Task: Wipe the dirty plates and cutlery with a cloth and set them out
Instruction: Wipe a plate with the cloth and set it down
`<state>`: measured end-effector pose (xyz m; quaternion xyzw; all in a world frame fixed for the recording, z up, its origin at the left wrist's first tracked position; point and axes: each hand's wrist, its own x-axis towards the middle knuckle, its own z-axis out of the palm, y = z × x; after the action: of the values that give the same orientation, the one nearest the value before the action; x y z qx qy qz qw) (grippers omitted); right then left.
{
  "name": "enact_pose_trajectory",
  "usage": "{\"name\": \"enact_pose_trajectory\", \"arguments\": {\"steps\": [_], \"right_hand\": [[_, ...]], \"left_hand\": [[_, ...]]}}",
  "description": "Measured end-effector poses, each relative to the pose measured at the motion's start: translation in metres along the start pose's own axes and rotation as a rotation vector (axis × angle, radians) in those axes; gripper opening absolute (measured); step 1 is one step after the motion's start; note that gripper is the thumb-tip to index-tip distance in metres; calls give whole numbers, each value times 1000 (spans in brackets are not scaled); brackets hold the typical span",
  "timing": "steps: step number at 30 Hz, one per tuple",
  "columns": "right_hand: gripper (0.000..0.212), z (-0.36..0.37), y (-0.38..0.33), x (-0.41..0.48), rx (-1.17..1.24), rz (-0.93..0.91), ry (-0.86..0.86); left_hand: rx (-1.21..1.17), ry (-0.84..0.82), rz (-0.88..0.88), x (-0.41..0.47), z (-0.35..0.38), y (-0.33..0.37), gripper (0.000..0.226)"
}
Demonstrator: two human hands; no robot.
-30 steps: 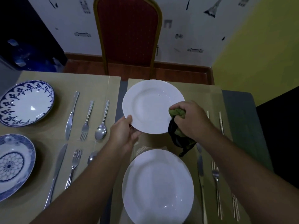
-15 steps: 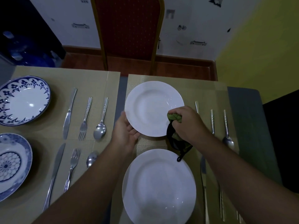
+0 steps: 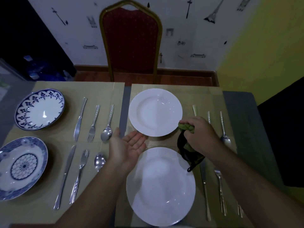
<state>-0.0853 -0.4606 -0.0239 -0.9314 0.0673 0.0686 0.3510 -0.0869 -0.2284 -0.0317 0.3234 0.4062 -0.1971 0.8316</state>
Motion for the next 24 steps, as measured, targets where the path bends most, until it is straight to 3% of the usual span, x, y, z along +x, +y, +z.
{"name": "enact_pose_trajectory", "arguments": {"steps": [8, 15, 19, 24], "right_hand": [[40, -46, 60, -80, 67, 170, 136], [39, -92, 140, -160, 2, 372, 217], [39, -99, 183, -184, -35, 410, 240], [53, -81, 213, -190, -196, 449, -86]], "left_hand": [[307, -205, -86, -38, 57, -79, 73], [787, -435, -121, -55, 112, -175, 65], [1221, -530, 135, -58, 122, -220, 45], [1746, -703, 422, -44, 111, -252, 41]]}}
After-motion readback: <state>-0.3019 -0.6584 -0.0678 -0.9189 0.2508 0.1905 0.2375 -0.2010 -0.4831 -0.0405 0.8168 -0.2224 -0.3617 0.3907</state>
